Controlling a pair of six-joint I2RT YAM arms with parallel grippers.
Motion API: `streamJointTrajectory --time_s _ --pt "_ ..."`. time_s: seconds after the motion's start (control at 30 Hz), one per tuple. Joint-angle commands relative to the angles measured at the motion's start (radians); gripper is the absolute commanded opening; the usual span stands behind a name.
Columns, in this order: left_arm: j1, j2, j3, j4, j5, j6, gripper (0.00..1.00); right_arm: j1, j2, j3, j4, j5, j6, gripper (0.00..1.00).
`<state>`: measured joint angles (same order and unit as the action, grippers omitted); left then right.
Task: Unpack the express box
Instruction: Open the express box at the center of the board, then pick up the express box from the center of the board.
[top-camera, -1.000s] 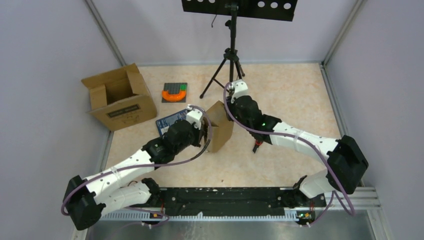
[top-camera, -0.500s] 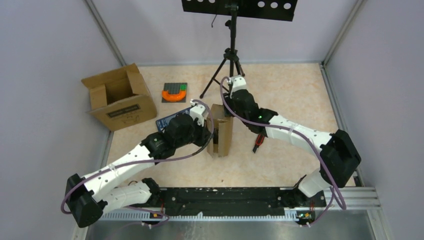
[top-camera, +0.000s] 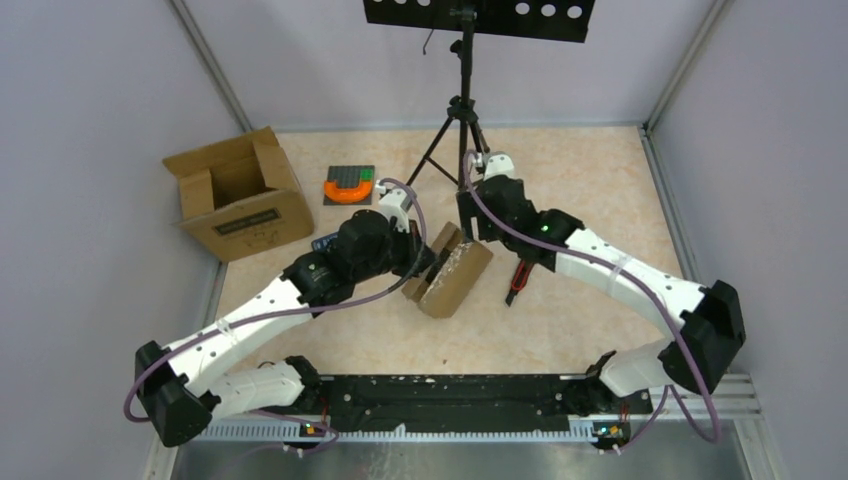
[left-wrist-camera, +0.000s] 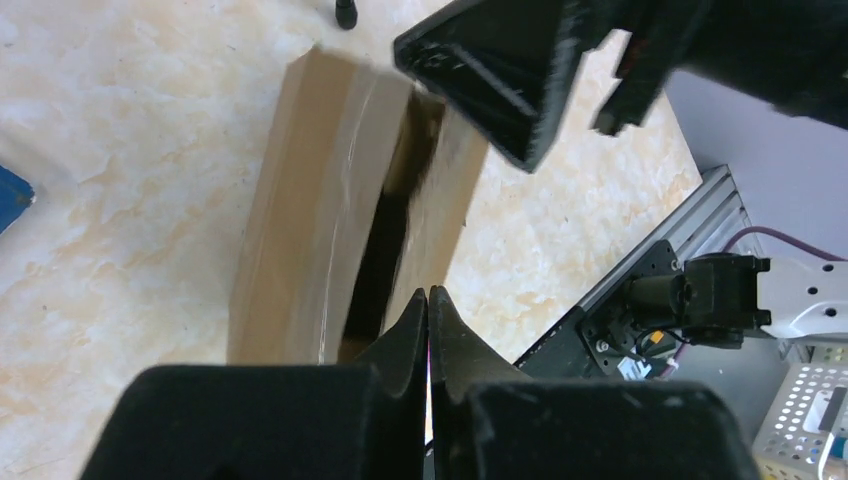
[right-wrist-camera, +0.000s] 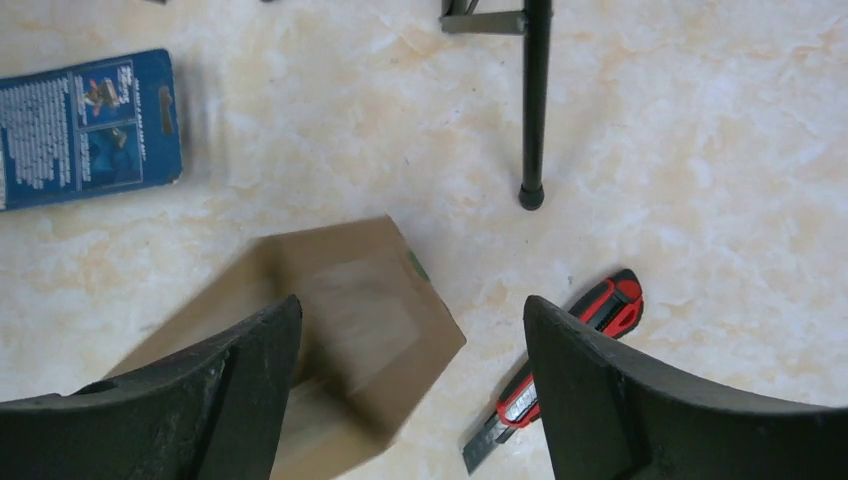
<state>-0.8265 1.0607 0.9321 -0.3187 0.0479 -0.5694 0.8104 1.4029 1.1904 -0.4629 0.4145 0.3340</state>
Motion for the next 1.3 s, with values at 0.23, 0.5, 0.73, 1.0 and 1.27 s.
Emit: streamJointTrajectory --time_s 0.23,0.5,0.73,1.0,1.27 --pt "-0.001 0.075 0.094 -0.058 -0.03 -0.002 0.05 0.017 -0.129 0.065 -0.155 0.035 0.137 0.78" --pt "-0.012 0.358 0.383 -0.326 0.054 0.29 0.56 0.039 -0.236 -0.126 -0.111 0.07 0.368 0.76" --pt "-0.029 0.479 0.461 -0.384 -0.037 0.382 0.76 0.039 -0.327 -0.343 0.075 0.032 0.504 0.67" --pt "-0.029 0.542 0.483 -0.376 -0.143 0.405 0.8 0.031 -0.301 -0.47 0.228 -0.008 0.543 0.63" --pt "-0.029 0.611 0.522 -0.374 -0.24 0.411 0.74 0.012 -0.263 -0.497 0.241 -0.021 0.527 0.48"
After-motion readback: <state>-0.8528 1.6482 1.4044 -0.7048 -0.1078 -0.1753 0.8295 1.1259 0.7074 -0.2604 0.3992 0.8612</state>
